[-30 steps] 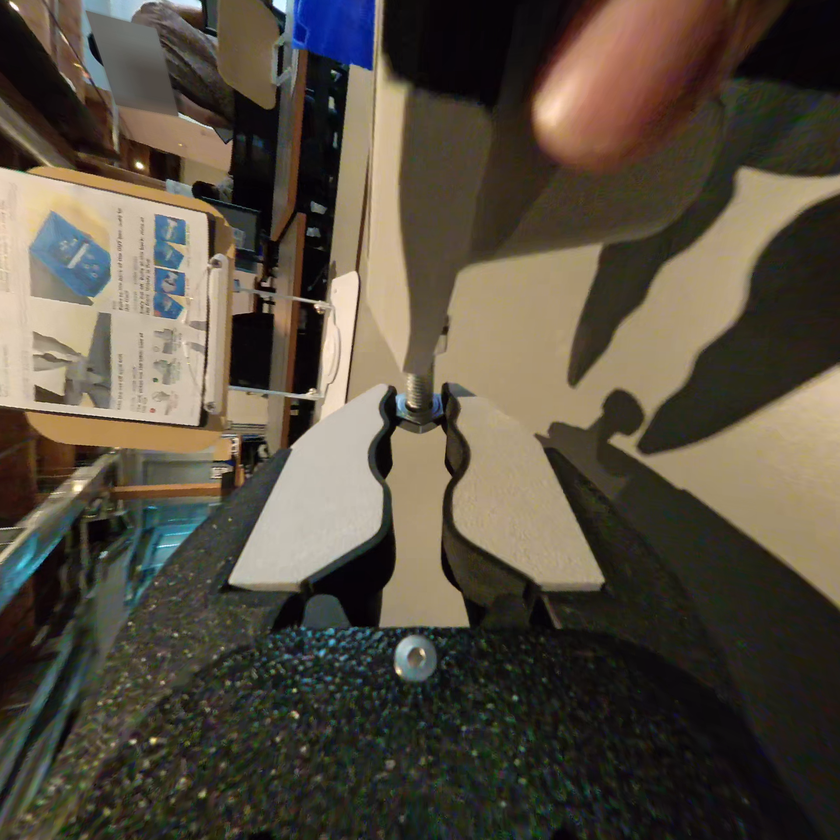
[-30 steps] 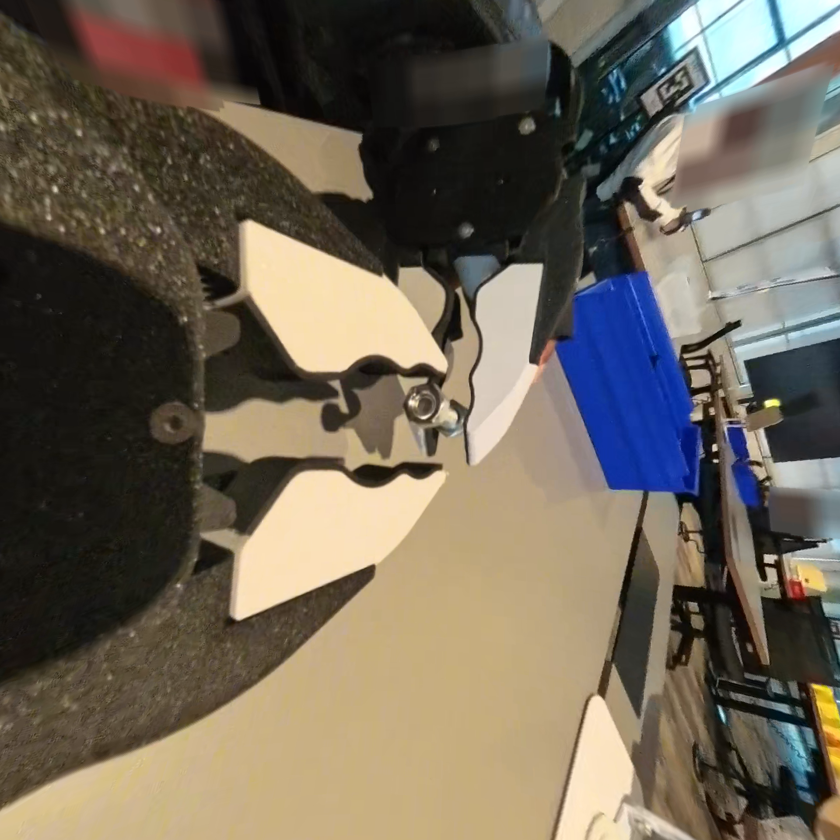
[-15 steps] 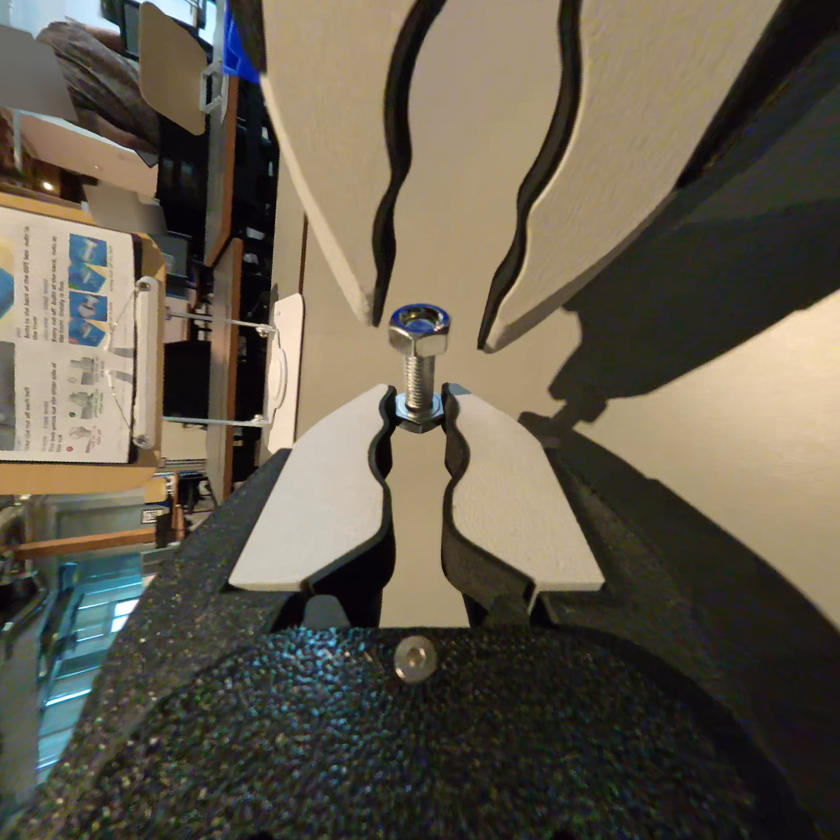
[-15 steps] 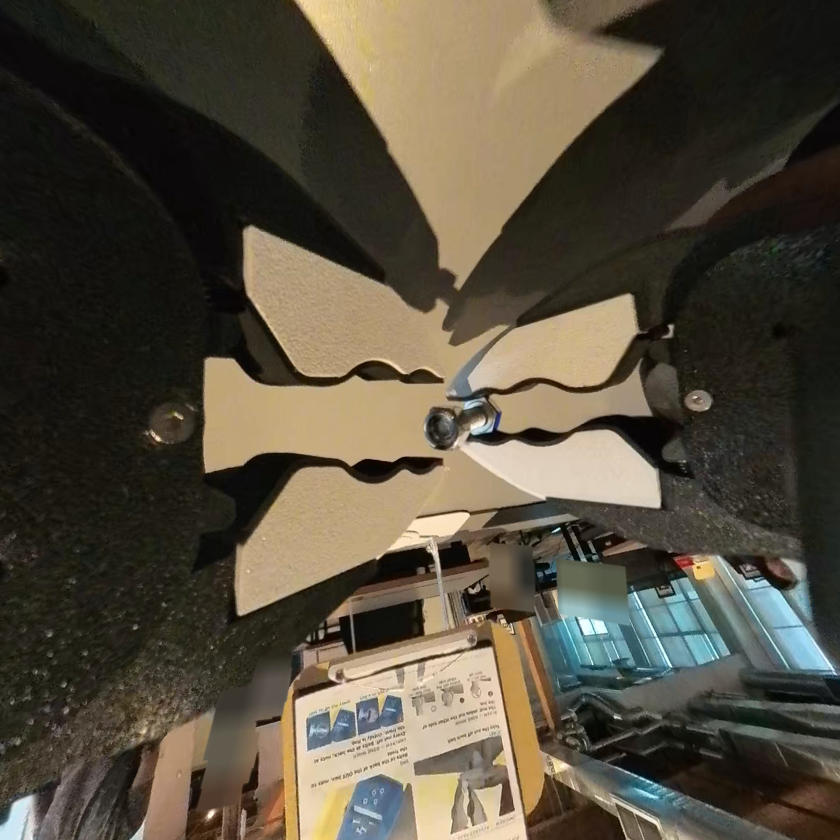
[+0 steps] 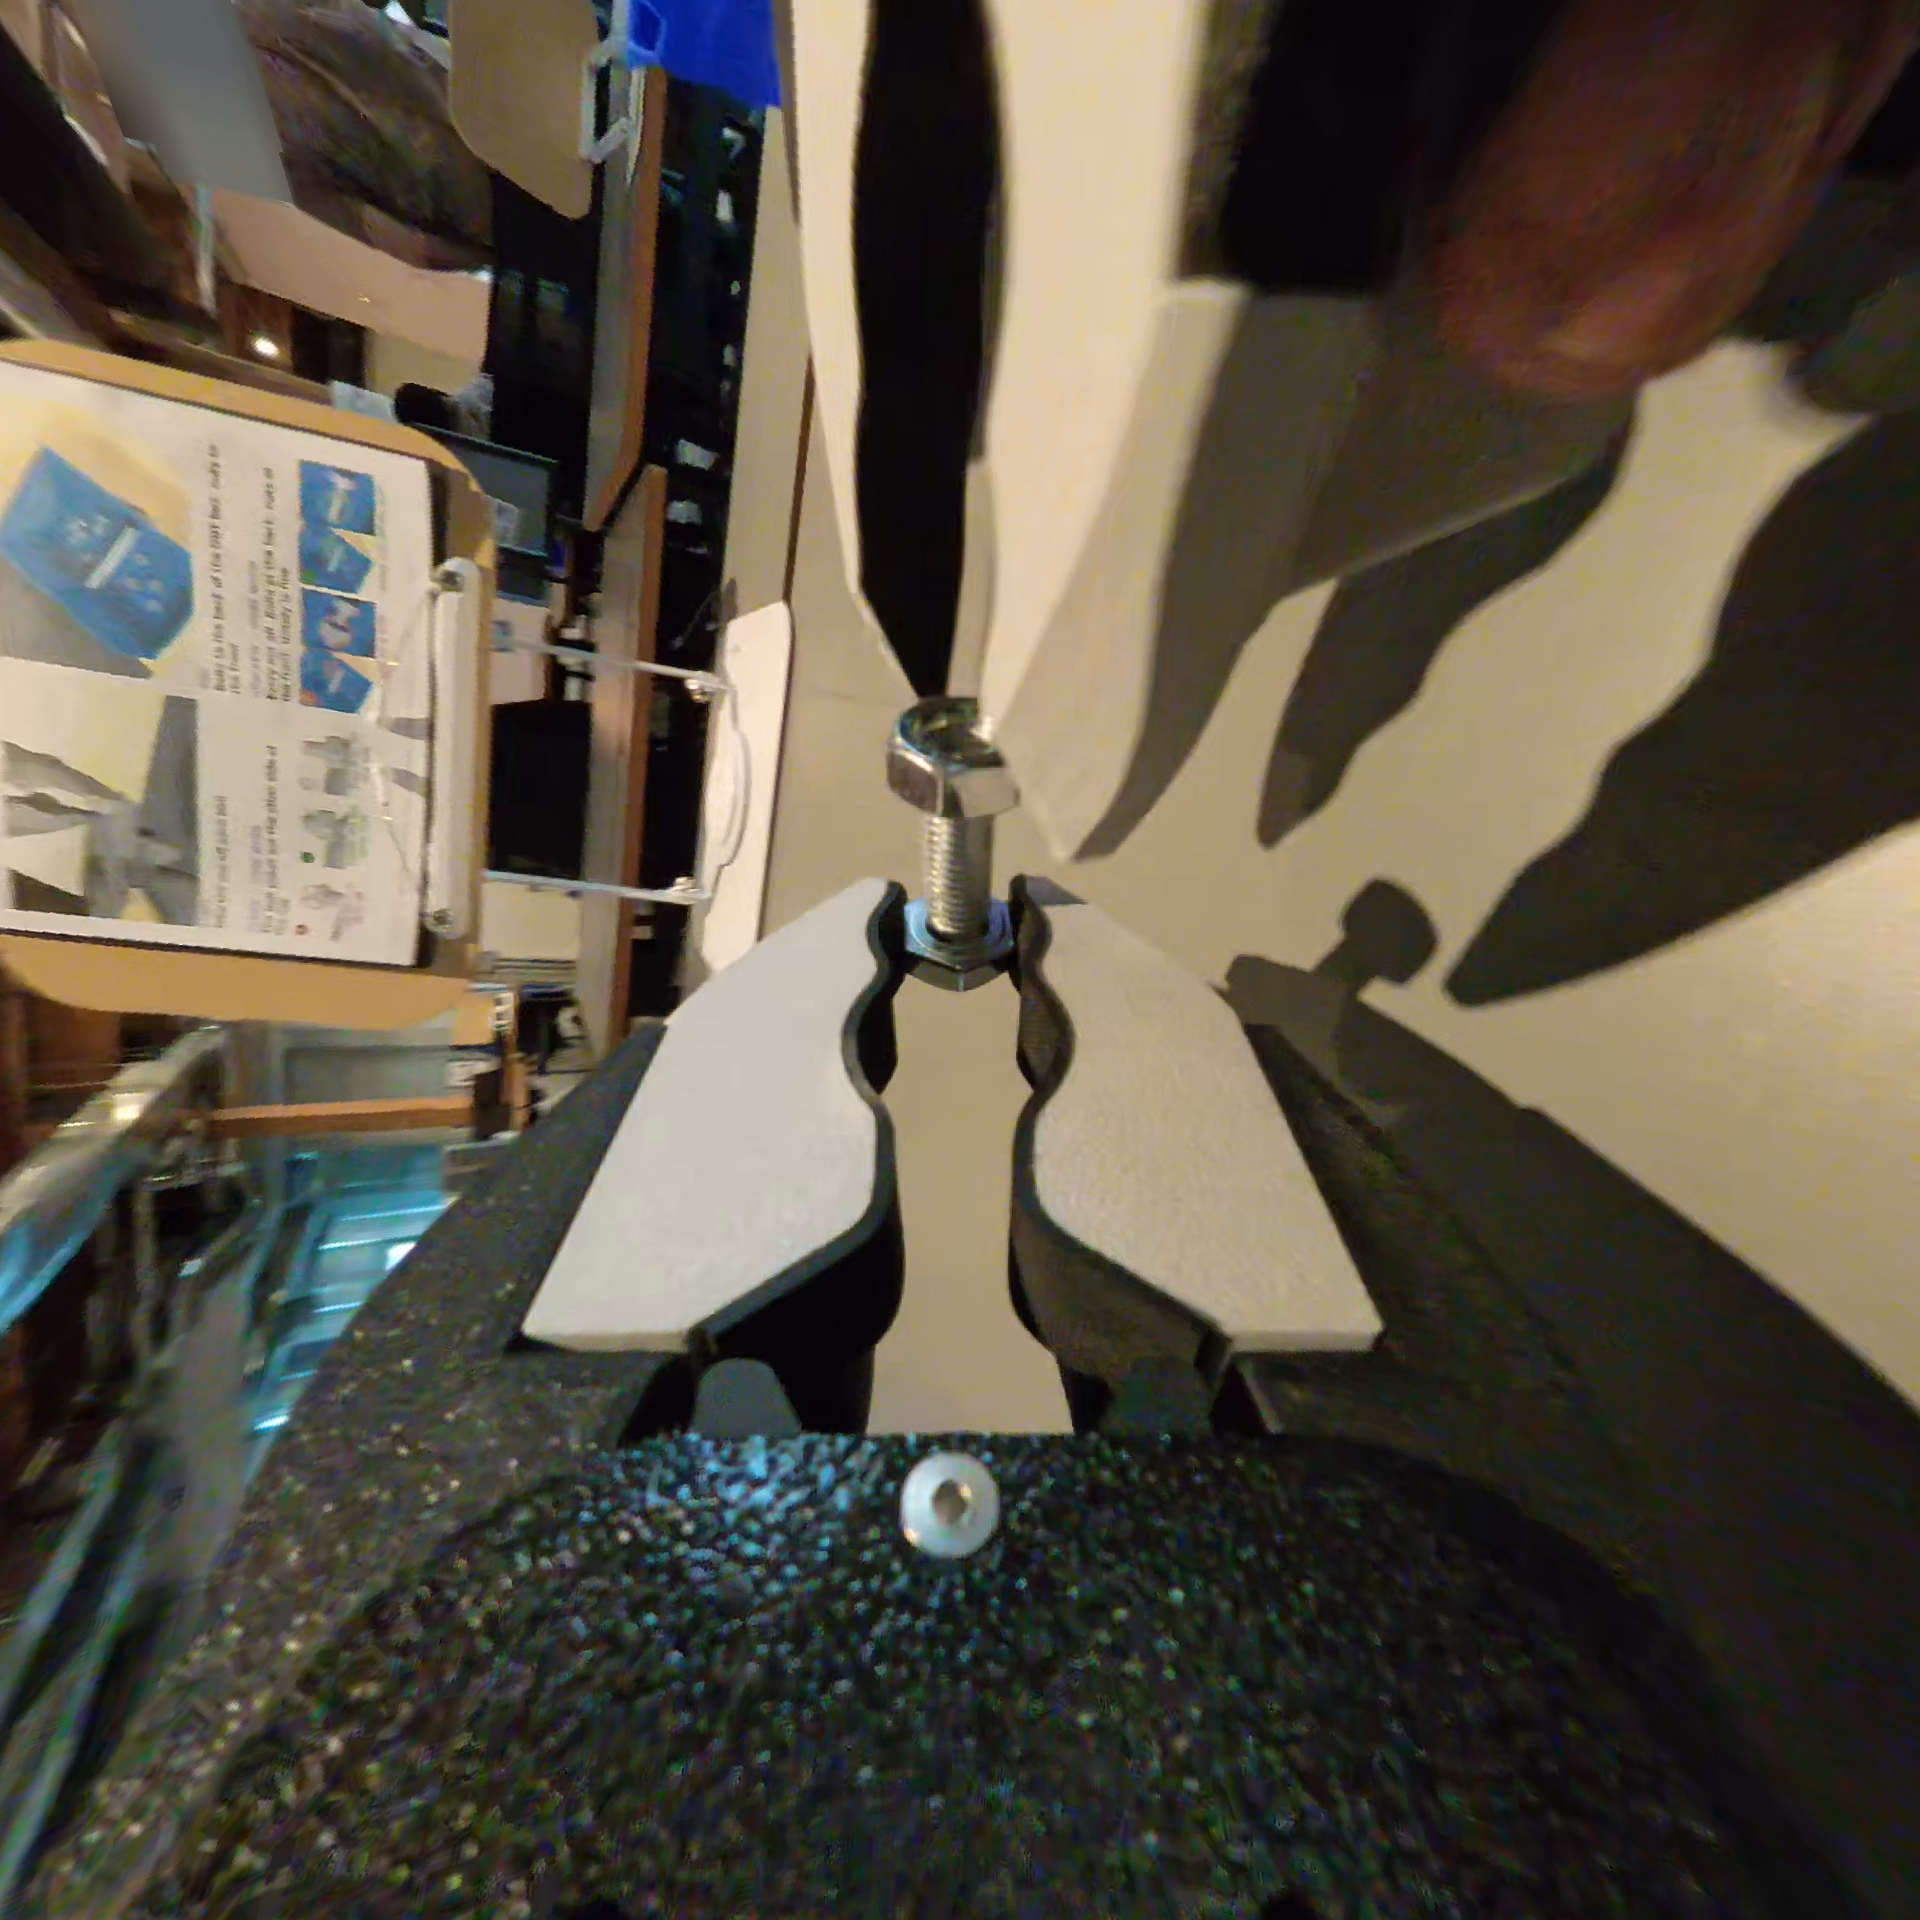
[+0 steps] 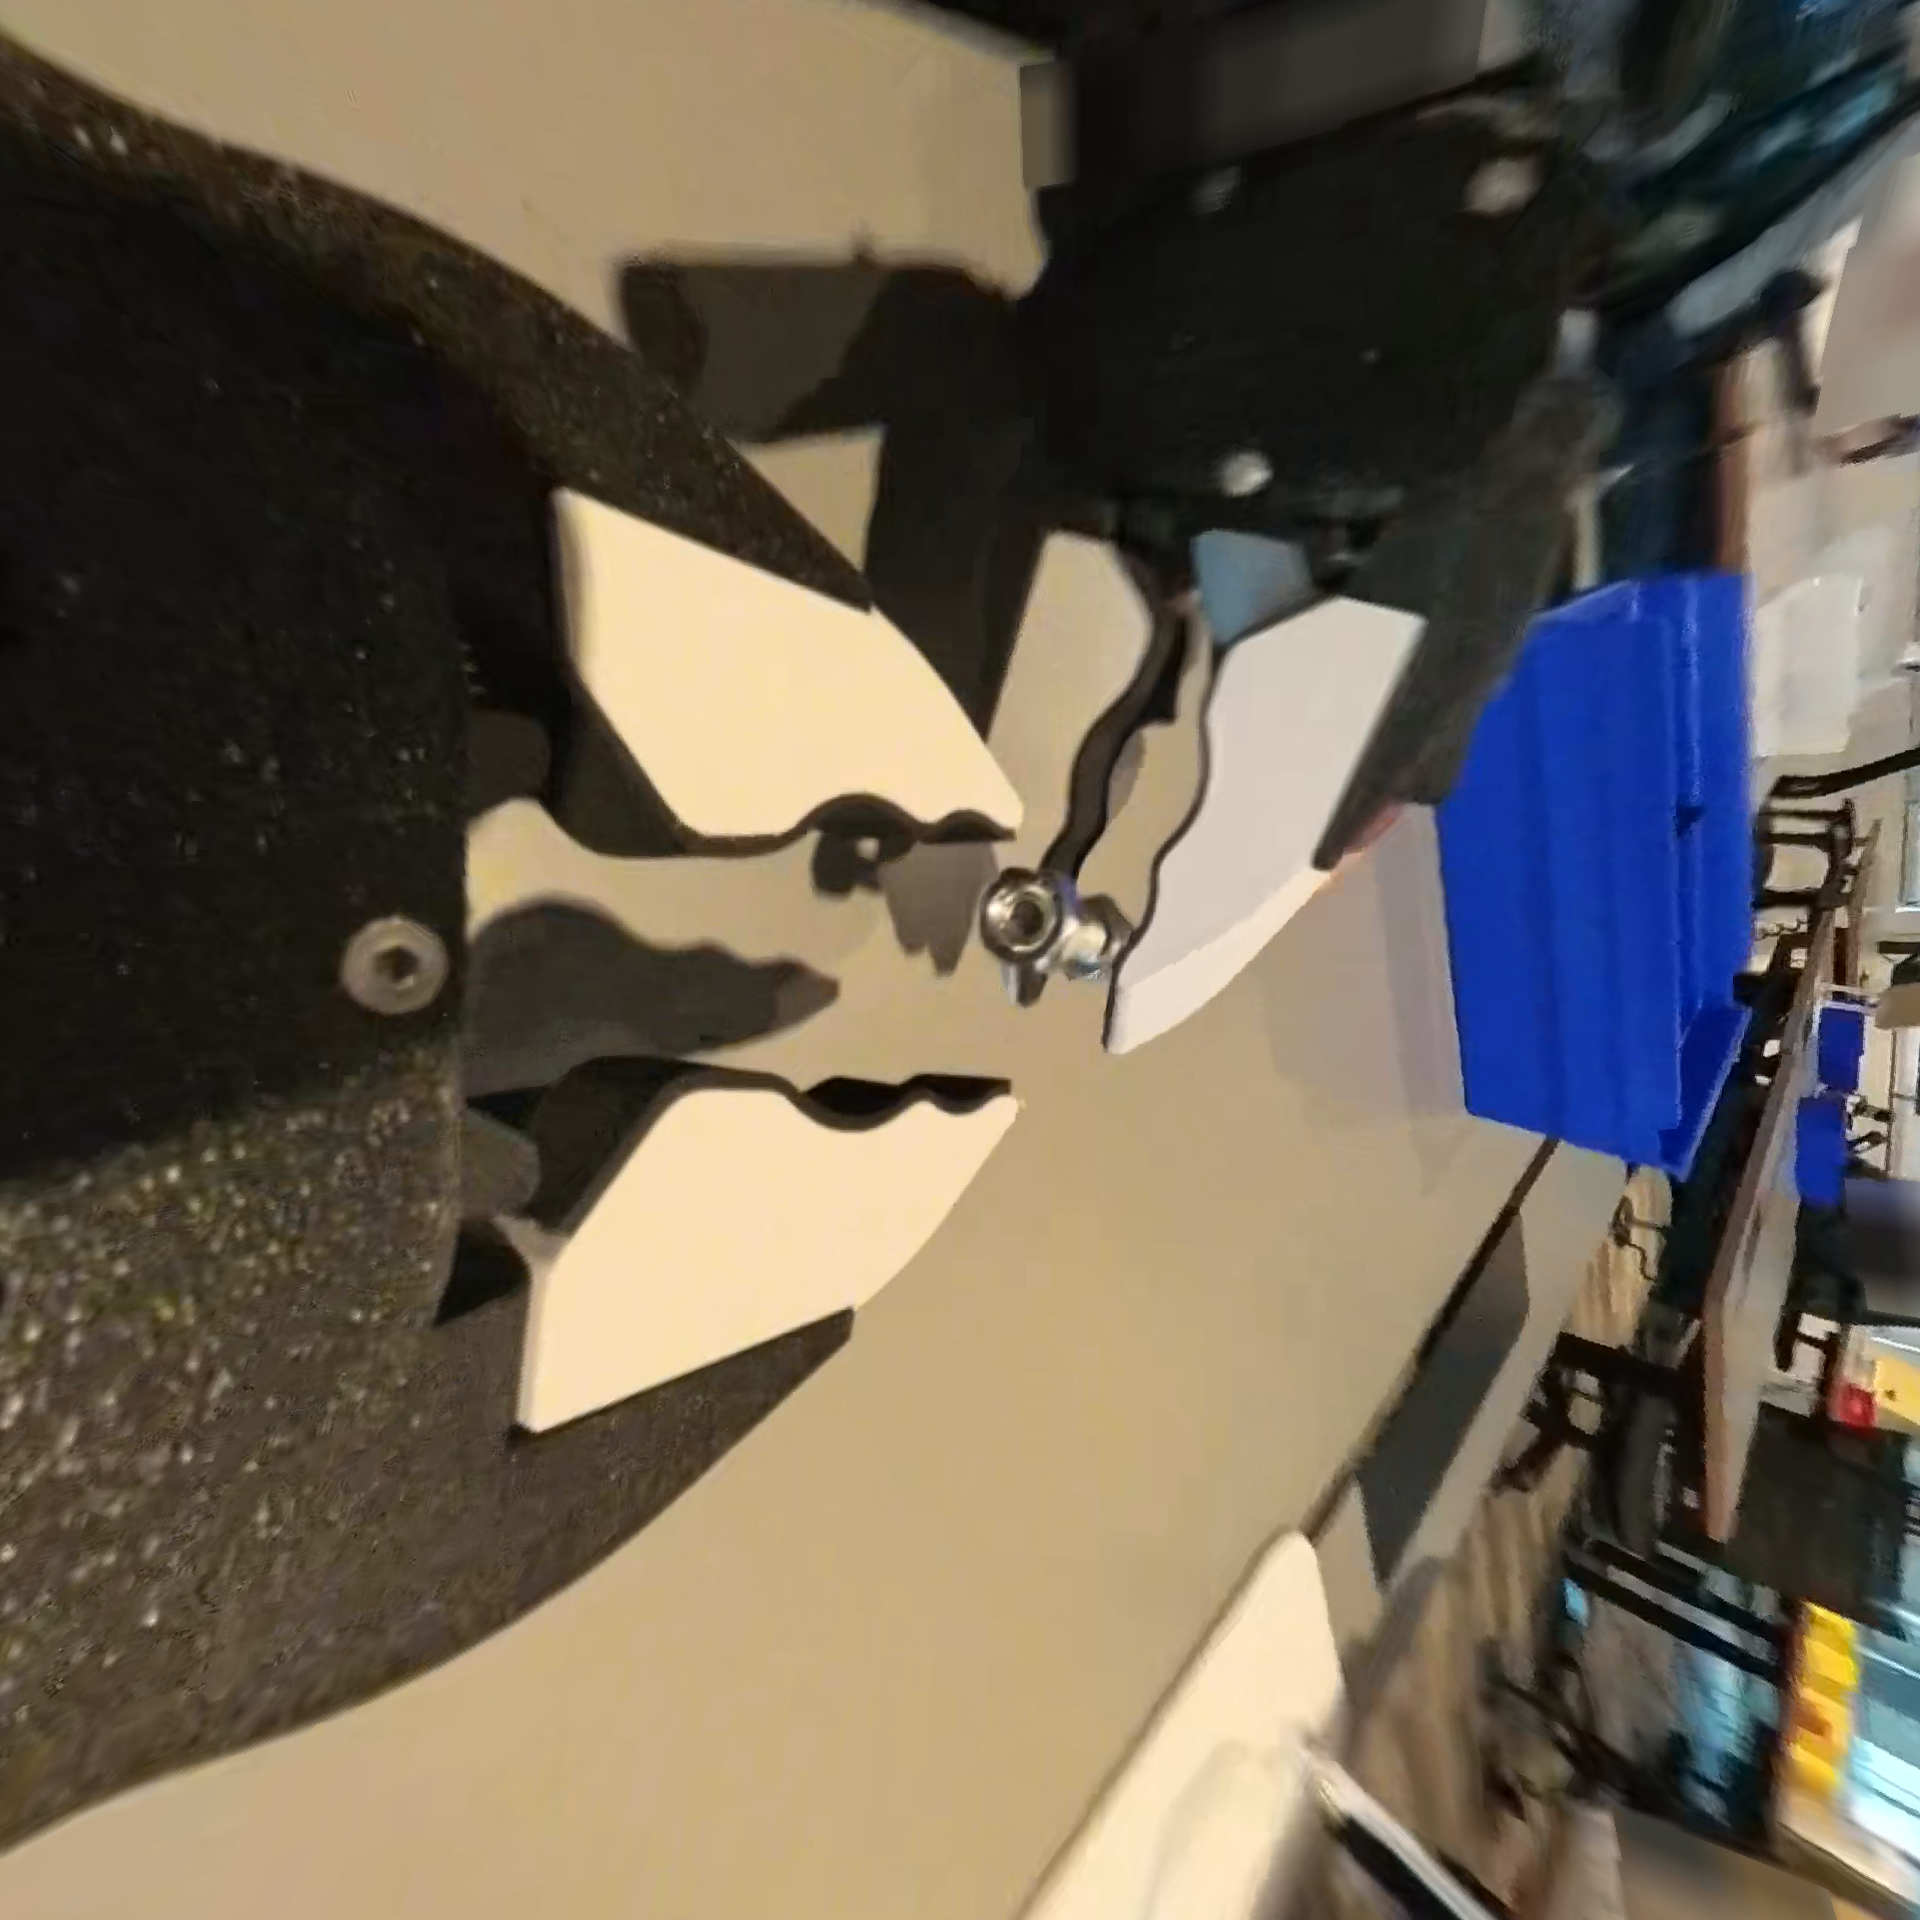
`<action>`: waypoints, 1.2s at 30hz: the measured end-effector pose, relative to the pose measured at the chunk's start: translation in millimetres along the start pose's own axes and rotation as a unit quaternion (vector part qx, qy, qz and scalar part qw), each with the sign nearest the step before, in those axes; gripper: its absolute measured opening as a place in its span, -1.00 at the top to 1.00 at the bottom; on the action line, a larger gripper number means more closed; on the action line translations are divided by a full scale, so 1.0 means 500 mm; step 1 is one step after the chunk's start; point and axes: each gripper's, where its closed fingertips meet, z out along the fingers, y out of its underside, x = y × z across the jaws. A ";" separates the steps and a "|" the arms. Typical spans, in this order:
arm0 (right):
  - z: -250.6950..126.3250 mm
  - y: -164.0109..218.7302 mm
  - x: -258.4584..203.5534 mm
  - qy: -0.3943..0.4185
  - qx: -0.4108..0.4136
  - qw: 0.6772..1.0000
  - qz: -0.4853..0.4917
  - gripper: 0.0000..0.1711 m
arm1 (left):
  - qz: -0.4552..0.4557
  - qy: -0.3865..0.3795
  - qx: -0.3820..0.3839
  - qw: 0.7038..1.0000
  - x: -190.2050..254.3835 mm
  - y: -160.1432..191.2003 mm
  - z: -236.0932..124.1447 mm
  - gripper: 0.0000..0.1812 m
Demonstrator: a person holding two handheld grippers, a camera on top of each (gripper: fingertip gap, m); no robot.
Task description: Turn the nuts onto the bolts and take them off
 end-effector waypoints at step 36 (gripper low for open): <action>-0.041 -0.058 -0.022 -0.122 0.135 0.983 0.025 0.47 | -0.313 0.356 0.179 0.862 0.077 -0.048 -0.025 0.79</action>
